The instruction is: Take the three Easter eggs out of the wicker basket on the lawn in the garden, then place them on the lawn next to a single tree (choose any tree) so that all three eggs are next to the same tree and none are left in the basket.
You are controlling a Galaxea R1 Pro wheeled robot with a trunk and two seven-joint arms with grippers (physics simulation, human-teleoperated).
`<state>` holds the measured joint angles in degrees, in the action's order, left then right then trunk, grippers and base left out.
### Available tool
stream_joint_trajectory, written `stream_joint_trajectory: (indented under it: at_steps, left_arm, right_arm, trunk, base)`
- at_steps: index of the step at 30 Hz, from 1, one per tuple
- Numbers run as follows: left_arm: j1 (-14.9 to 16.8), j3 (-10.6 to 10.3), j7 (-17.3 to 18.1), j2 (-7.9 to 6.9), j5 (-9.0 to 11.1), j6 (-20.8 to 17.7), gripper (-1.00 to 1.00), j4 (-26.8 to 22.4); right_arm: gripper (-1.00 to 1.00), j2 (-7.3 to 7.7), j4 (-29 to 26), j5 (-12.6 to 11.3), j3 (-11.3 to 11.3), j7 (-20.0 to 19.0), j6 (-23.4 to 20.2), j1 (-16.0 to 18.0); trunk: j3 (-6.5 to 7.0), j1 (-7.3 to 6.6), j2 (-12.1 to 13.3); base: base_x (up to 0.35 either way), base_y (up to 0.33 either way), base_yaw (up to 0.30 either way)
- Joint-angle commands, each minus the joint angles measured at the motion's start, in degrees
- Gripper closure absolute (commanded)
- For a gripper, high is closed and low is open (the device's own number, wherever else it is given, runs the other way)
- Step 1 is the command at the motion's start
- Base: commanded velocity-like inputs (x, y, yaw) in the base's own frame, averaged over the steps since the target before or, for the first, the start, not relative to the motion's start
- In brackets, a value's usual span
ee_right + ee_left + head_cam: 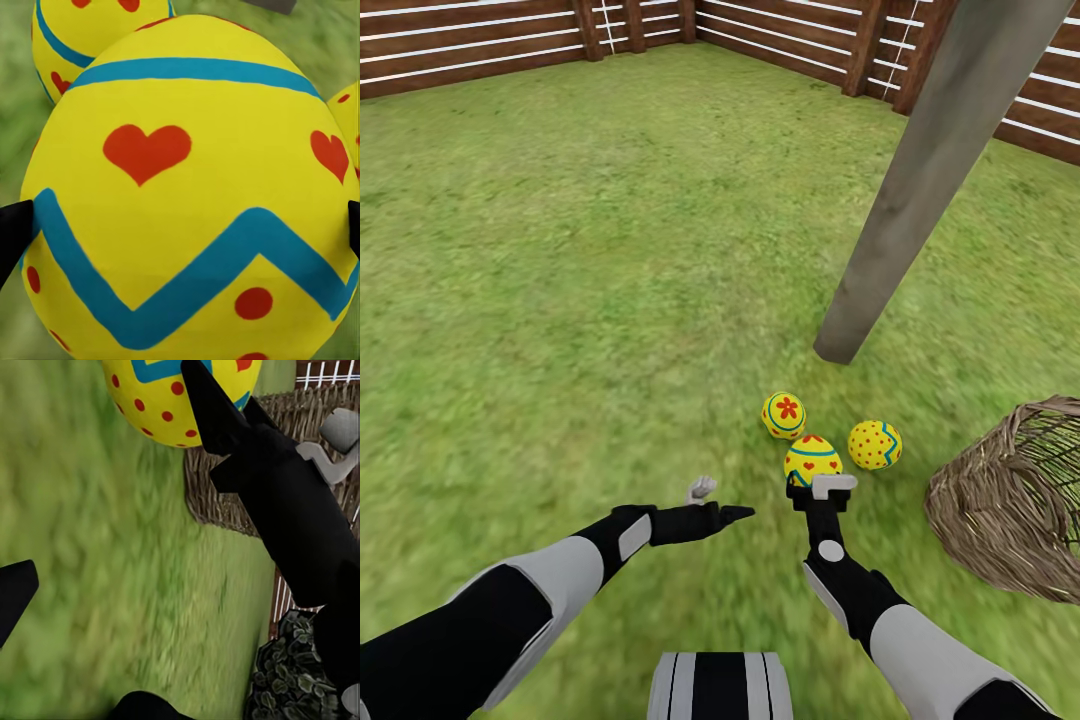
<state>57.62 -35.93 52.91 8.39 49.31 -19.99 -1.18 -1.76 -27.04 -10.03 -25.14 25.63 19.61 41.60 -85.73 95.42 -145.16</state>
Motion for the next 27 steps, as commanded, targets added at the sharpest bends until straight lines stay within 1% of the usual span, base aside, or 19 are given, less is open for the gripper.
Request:
stream_joint_trajectory:
  at_steps: [1, 4, 5, 6, 8, 10, 22, 27]
  left_arm:
    - [0.0, -0.4, 0.2, 0.02, 0.6, -0.5, -1.00, 0.0]
    - [0.0, -0.4, 0.2, 0.12, 0.6, -0.5, -1.00, 0.0]
    - [0.0, -0.4, 0.2, 0.14, 0.6, -0.6, -1.00, 0.0]
    - [0.0, -0.5, 0.2, 0.18, 0.6, -0.6, -1.00, 0.0]
    - [0.0, -0.4, 0.2, 0.16, 0.6, -0.6, -1.00, 0.0]
    - [0.0, -0.4, 0.2, 0.14, 0.6, -0.6, -1.00, 0.0]
    - [0.0, -0.4, 0.2, 0.15, 0.6, -0.5, -1.00, 0.0]
    - [0.0, -0.4, 0.2, 0.16, 0.6, -0.6, -1.00, 0.0]
  right_arm:
    - [1.00, 0.06, 0.1, -0.6, -0.5, 0.3, 0.3, 0.1]
    - [1.00, 0.10, 0.1, -0.7, -0.1, 0.3, 0.3, 0.1]
    - [1.00, 0.16, 0.1, -0.7, 0.5, 0.3, 0.3, 0.1]
    - [1.00, 0.35, 0.1, -0.7, 1.8, 0.3, 0.3, 0.1]
    - [1.00, 0.53, 0.1, -0.7, 3.4, 0.2, 0.3, 0.1]
    - [1.00, 0.53, 0.1, -0.6, 3.9, 0.2, 0.3, 0.1]
    - [1.00, 0.43, 0.1, -0.6, 4.2, 0.2, 0.4, 0.1]
    - [1.00, 0.43, 0.1, -0.6, 4.3, 0.2, 1.6, 0.1]
  trunk:
    - [-0.03, -0.01, 0.0]
    - [-0.03, -0.01, 0.0]
    - [-0.03, -0.01, 0.0]
    - [-0.03, -0.01, 0.0]
    - [-0.03, -0.01, 0.0]
    - [-0.03, -0.01, 0.0]
    - [-0.03, -0.01, 0.0]
    - [-0.03, -0.01, 0.0]
  base:
    - [0.000, 0.000, 0.000]
    - [0.000, 0.000, 0.000]
    - [0.000, 0.000, 0.000]
    - [0.000, 0.000, 0.000]
    - [0.000, 0.000, 0.000]
    - [0.000, 0.000, 0.000]
    - [0.000, 0.000, 0.000]
    - [0.000, 0.000, 0.000]
